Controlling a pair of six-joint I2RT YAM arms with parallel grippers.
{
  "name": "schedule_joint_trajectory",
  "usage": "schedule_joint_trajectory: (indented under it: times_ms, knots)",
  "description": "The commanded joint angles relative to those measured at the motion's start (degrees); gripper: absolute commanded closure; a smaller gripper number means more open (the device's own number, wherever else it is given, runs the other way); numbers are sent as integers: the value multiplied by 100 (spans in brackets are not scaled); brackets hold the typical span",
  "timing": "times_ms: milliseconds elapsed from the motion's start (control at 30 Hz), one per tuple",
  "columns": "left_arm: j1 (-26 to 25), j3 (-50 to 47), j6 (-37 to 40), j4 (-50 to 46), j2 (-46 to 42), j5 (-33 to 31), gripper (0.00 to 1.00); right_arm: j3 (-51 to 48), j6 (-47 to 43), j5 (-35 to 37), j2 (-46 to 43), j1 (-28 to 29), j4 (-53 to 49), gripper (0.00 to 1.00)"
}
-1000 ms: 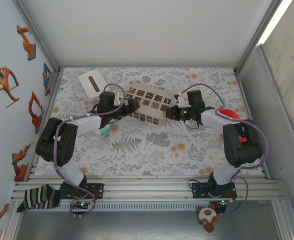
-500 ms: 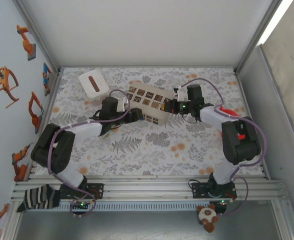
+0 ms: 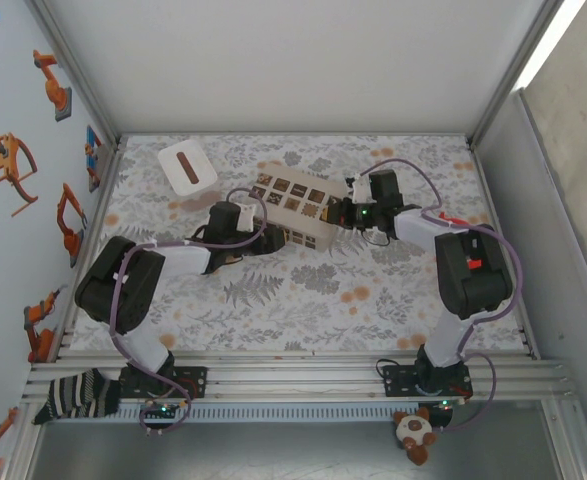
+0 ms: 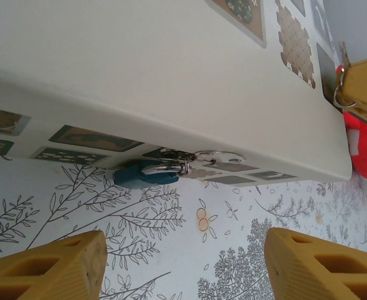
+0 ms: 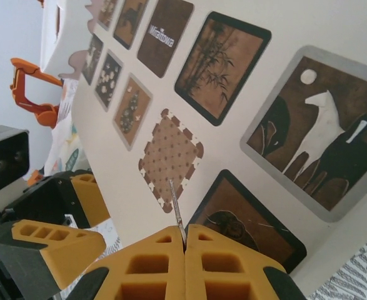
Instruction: Unlock the padlock with the key
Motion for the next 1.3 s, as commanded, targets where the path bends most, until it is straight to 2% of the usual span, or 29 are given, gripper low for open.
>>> schedule_joint_trajectory:
  times_ms: [0, 167, 400, 533, 667, 767, 800, 900, 1100, 1133, 1267]
  knots:
    - [20, -9, 211, 219, -80, 9, 33, -69, -171, 280, 15, -24, -472, 100]
    - [20, -133, 274, 122, -238, -39, 33, -451, -244, 252, 85, -28, -500, 100]
    - [21, -235, 340, 66, -329, -63, 33, -1009, -264, 523, -568, -41, -566, 100]
    - [-5, -222, 378, 73, -352, -3, 33, -1050, -255, 432, -811, -49, -679, 100]
    - [-136, -187, 589, 20, -324, 66, 33, -1109, -252, 699, -1215, -79, -949, 100]
    - [-195, -120, 747, 110, -154, 193, 47, -1242, -225, 671, -1293, -110, -797, 100]
    - [-200, -112, 821, 145, -92, 196, 49, -1272, -180, 574, -1244, -124, -642, 100]
    - [-201, -74, 1121, 277, 54, 131, 49, -1210, -91, 233, -1145, -133, -311, 100]
    - [-208, -145, 1468, 687, 186, 59, 45, -1019, 63, 226, -1602, -117, -51, 100]
    - [-208, -142, 1512, 736, 212, 72, 43, -976, 127, 175, -1597, -116, 35, 100]
    - [-208, -63, 1618, 795, 367, 183, 42, -859, 470, 28, -1266, -14, 576, 100]
